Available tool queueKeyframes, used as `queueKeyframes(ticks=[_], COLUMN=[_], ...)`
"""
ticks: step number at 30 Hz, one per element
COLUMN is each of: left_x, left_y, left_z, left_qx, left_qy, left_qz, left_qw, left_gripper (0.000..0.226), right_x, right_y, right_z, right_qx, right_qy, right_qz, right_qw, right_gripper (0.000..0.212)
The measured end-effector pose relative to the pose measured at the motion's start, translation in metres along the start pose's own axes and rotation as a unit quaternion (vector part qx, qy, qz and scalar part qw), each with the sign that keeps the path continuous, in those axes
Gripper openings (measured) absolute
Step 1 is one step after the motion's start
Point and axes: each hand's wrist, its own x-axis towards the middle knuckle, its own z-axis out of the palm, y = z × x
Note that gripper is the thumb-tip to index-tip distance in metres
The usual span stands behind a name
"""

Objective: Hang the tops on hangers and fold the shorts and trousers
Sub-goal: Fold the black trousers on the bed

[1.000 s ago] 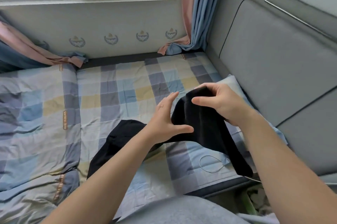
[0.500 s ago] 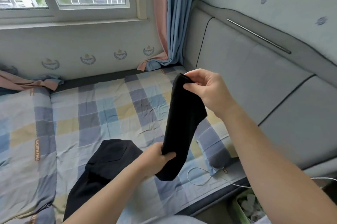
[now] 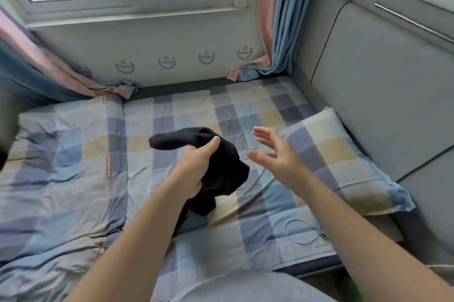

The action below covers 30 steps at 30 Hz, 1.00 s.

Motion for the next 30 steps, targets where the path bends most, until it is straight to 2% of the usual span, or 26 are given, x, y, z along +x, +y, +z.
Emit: queueKeyframes(ticks=[2,4,6,9,12,15,17,19,21,24,27,30], left_x=[-0.006,-0.01,-0.013,-0.01,-0.006,-0.001,0.002,0.008,0.014,0.018,0.018,0.016], left_y=[0.017,0.032,0.045,0.059,0.065,0.062,0.057,0.051,0.041,0.022,-0.003,-0.031], left_z=[-0.003,-0.002,0.0,0.003,0.001,-0.005,-0.01,-0.015,-0.02,-0.023,-0.025,-0.02], left_qx=[-0.024,-0.046,-0.072,-0.103,-0.124,-0.133,-0.15,-0.145,-0.118,-0.073,-0.01,0.059], left_qy=[0.009,0.007,0.007,0.015,0.026,0.033,0.002,-0.015,-0.022,-0.073,-0.138,-0.14], left_qz=[0.018,0.033,0.036,0.03,0.02,0.003,0.007,0.013,0.009,-0.014,-0.023,0.015], left_qw=[1.0,0.998,0.997,0.994,0.992,0.99,0.989,0.989,0.993,0.995,0.99,0.988], left_gripper=[0.037,0.031,0.036,0.046,0.047,0.044,0.04,0.05,0.069,0.09,0.077,0.062], right_x=[-0.002,0.0,0.005,0.011,0.016,0.013,0.011,0.01,0.01,0.01,0.011,0.013], right_y=[0.012,0.022,0.028,0.027,0.032,0.036,0.037,0.037,0.032,0.02,0.004,-0.009], right_z=[0.022,0.041,0.057,0.071,0.073,0.066,0.063,0.06,0.058,0.054,0.05,0.041], right_qx=[0.023,0.056,0.06,0.028,0.011,0.02,0.046,0.084,0.12,0.176,0.216,0.252], right_qy=[-0.077,-0.123,-0.131,-0.116,-0.111,-0.102,-0.088,-0.069,-0.049,-0.028,0.002,0.027], right_qz=[0.022,0.05,0.067,0.083,0.109,0.111,0.105,0.112,0.114,0.1,0.087,0.092], right_qw=[0.997,0.99,0.987,0.989,0.988,0.988,0.989,0.988,0.985,0.979,0.973,0.963], right_gripper=[0.074,0.066,0.051,0.008,0.036,0.028,0.036,0.034,0.023,0.016,0.016,0.019])
